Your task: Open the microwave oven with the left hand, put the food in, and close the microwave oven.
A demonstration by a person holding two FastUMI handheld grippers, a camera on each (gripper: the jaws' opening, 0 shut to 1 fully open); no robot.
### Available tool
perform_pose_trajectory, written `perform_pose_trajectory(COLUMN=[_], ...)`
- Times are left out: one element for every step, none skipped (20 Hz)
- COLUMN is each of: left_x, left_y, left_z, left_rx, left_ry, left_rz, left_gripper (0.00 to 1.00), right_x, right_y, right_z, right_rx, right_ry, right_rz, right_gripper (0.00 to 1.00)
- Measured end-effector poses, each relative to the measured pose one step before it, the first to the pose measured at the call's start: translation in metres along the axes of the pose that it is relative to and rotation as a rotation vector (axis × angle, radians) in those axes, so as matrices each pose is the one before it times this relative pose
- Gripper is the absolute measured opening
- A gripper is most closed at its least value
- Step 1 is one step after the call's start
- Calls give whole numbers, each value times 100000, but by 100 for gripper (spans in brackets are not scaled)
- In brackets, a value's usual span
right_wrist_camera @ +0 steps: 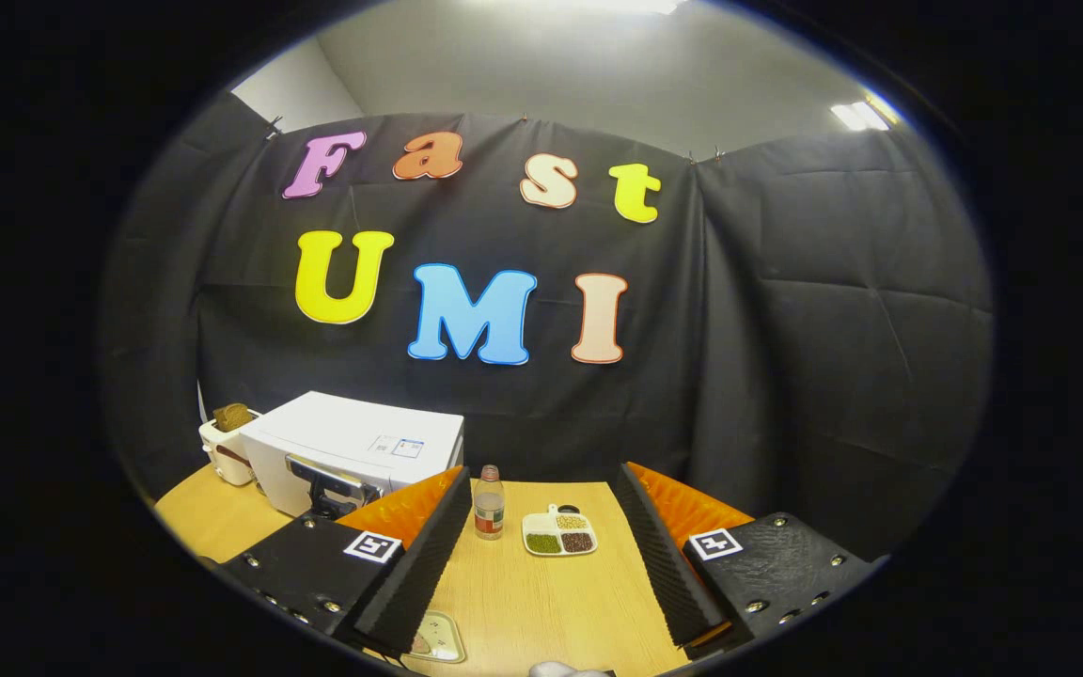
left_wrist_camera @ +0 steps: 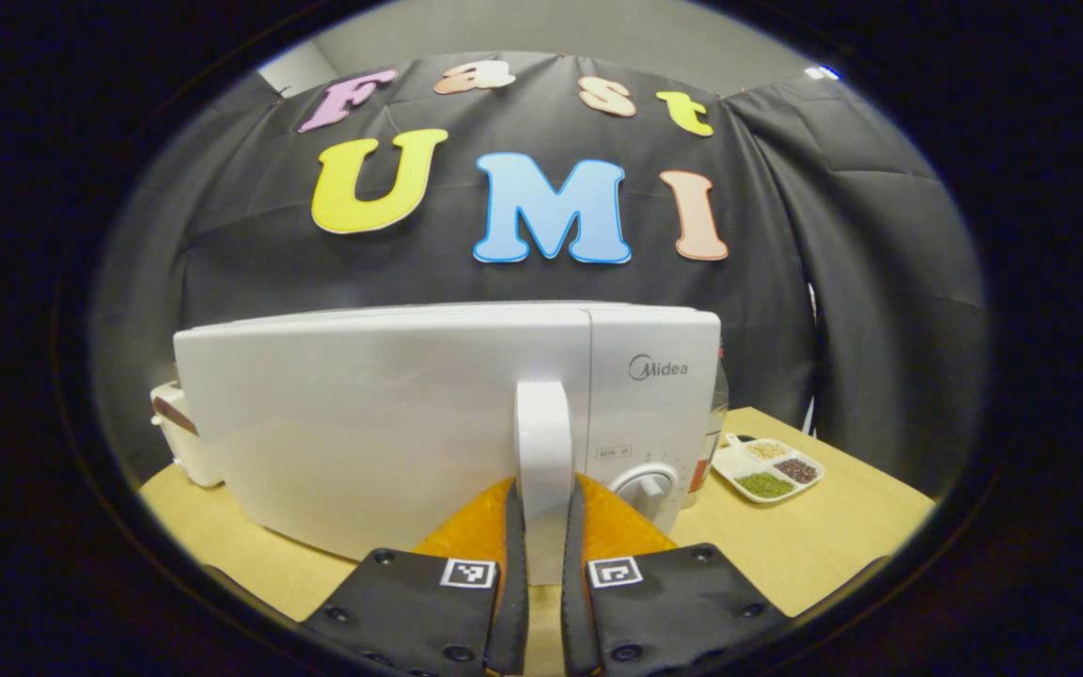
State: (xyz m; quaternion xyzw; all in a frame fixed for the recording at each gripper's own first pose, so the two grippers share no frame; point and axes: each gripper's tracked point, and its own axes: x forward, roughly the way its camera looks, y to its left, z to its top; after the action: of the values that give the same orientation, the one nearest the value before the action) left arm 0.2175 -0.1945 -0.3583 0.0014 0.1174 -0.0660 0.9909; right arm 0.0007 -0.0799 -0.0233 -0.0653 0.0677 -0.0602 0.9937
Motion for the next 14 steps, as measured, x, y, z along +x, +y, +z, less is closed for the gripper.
perform_pose_trajectory(left_x=[-42,19,-36,2,-71,-80,36,-194,-1231,-1275,-1911,-1440,-1401,-1404], left_y=[-42,12,22,96,26,24,-35,19,88,-33,385,429,375,412], left_z=[53,-52,-72,20,175,49,-165,-126,-1238,121,469,-80,-439,-419], left_rx=[-585,-511,143,-26,-720,-193,-70,-524,-2029,1099,3408,1759,1425,1165], left_ry=[156,818,549,878,178,512,119,854,4137,-2939,-4117,-1568,-483,972], left_rz=[-479,-204,-59,-113,-205,-32,220,499,1411,823,758,541,-104,-320], left_gripper=[22,21,20,20,20,20,20,20,20,21,21,20,19,21], right_x=[-138,-6,-35,-4,-88,-55,-50,-19,-38,-35,16,-24,1,8], right_y=[-141,-21,-79,-79,-75,-54,-8,-91,4,-22,153,54,188,371], right_z=[101,74,5,-65,-198,70,-9,-56,-73,-34,-133,63,-228,-181], right_rx=[-196,81,64,-63,-15,417,402,194,87,192,345,483,395,142], right_ry=[-190,-347,48,235,345,-98,-20,-76,-21,238,43,-212,340,152], right_rz=[109,335,136,356,244,479,546,469,443,747,949,1172,1490,1896], right_gripper=[95,95,95,95,95,95,95,95,95,95,95,95,95,95])
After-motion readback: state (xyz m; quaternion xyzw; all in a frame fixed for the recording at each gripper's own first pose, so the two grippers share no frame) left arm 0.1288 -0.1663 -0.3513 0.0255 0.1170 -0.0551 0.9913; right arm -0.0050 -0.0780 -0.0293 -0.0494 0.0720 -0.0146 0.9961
